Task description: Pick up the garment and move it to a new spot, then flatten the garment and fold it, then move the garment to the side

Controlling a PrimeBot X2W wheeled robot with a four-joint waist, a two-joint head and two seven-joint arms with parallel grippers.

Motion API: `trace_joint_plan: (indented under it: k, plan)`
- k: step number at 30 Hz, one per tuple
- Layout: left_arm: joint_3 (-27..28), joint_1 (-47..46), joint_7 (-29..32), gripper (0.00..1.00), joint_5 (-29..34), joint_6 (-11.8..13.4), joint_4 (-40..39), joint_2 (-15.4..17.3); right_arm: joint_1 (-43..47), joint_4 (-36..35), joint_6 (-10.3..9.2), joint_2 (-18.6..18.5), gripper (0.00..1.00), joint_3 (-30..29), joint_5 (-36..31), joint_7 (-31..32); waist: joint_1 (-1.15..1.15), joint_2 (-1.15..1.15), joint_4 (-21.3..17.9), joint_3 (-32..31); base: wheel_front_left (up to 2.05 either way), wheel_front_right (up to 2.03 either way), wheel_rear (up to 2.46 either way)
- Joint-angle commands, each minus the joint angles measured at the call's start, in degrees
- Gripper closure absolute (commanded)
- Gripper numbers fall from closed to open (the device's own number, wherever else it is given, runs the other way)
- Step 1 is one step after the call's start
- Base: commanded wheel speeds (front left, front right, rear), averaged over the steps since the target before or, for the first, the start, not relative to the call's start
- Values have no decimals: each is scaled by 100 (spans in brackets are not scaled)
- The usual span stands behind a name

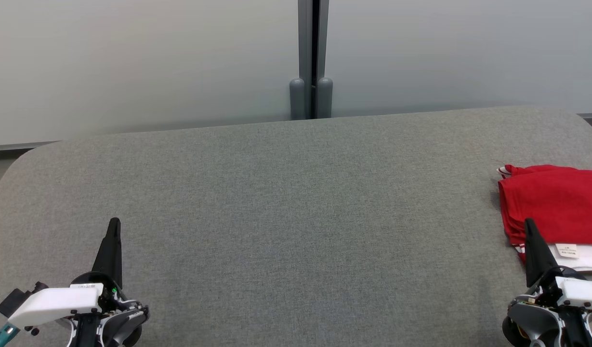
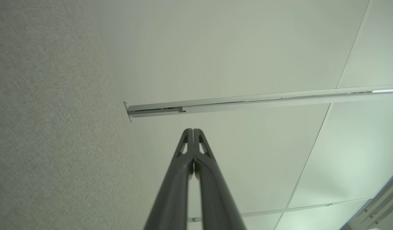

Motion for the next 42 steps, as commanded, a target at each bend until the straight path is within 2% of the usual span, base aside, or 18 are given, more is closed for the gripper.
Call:
trace_joint_plan:
  k: [1,42]
  plan:
    - [24,-46,17,100,-1,-27,-14,24,-17,-20,2,-4,100,-4,13,19,0,0,0,0,0,0,0]
    - [28,-46,22,100,5,-27,-14,20,-17,-20,2,0,100,-9,7,22,0,0,0,0,0,0,0]
